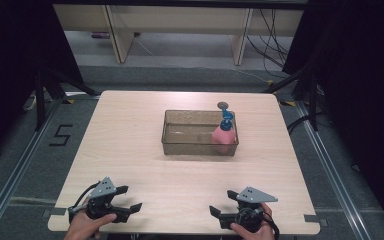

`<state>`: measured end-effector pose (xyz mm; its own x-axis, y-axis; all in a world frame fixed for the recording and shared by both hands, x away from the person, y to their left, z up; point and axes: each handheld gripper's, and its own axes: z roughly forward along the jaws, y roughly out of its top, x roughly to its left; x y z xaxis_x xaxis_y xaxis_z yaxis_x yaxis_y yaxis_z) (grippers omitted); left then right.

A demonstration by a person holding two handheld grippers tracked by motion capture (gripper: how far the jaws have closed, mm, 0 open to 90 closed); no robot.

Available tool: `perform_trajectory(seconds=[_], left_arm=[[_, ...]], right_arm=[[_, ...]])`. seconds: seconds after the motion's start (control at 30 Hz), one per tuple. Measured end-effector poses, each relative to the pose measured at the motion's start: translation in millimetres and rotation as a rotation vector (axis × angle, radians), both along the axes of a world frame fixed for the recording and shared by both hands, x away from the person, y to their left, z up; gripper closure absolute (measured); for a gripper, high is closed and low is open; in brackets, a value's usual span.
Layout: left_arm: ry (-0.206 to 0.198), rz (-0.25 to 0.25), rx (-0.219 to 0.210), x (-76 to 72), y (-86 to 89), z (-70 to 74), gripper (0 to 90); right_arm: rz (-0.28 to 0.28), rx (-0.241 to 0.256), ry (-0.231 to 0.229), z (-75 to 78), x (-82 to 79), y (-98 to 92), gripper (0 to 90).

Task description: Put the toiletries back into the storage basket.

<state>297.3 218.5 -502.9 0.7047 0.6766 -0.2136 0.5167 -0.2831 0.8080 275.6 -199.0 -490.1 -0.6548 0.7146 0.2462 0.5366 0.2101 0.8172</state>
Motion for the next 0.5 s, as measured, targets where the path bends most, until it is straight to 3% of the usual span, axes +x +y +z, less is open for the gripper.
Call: perform_trajectory(seconds=[0.33,0.37,0.4,0.5], left_arm=[[-0.006,0.001,-0.003,0.2,-0.1,-0.2,16.2],[-0.009,0.001,-0.008,0.3,-0.2,-0.6,16.2],[-0.008,0.0,-0.006,0.3,-0.2,-0.6,16.2],[-0.009,-0.005,-0.001,0.5,0.0,-0.4,16.2]], right_arm=[[-0.002,-0.018,-0.002,0.0,-0.5,0.2,15.5],[-0.01,-0.011,0.035,0.7,-2.4,1.5,15.5],[0.0,-0.024,0.005,0.0,-0.5,0.4,15.5],[0.008,-0.02,0.009,-0.9,-0.2,1.5,15.6]])
